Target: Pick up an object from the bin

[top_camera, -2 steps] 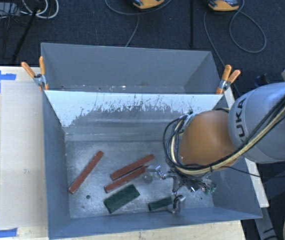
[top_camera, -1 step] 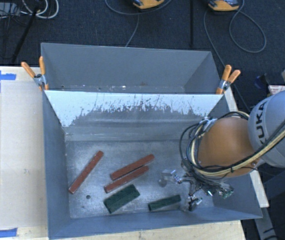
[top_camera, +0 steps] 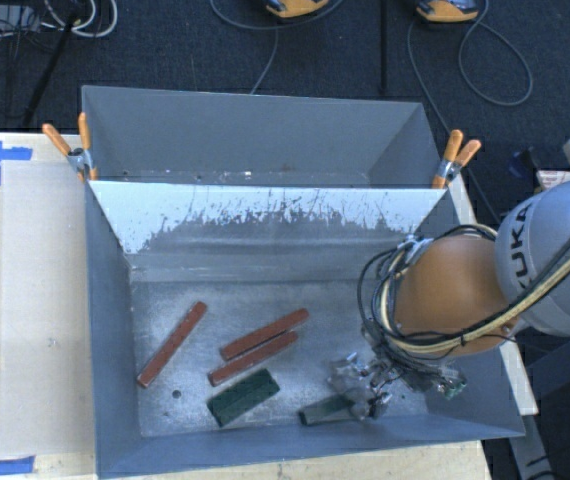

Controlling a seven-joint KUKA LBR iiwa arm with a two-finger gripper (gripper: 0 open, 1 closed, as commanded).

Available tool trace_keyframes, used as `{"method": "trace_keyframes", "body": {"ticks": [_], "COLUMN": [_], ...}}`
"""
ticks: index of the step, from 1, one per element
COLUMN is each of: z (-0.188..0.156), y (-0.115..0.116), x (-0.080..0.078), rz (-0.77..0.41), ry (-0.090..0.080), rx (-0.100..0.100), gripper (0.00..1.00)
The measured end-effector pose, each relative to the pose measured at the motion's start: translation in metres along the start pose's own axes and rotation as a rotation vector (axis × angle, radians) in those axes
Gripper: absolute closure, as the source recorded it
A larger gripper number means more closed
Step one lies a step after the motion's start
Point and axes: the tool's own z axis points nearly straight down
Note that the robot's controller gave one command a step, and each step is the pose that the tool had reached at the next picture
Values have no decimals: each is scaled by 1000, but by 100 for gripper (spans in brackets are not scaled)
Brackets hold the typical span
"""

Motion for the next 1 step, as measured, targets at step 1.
{"method": "trace_keyframes", "body": {"ticks": [1], "z": [-140], "y": [21], "x": [-29], "rz": [-4], "ry": [-3], "rx": [2], "gripper": [100]}}
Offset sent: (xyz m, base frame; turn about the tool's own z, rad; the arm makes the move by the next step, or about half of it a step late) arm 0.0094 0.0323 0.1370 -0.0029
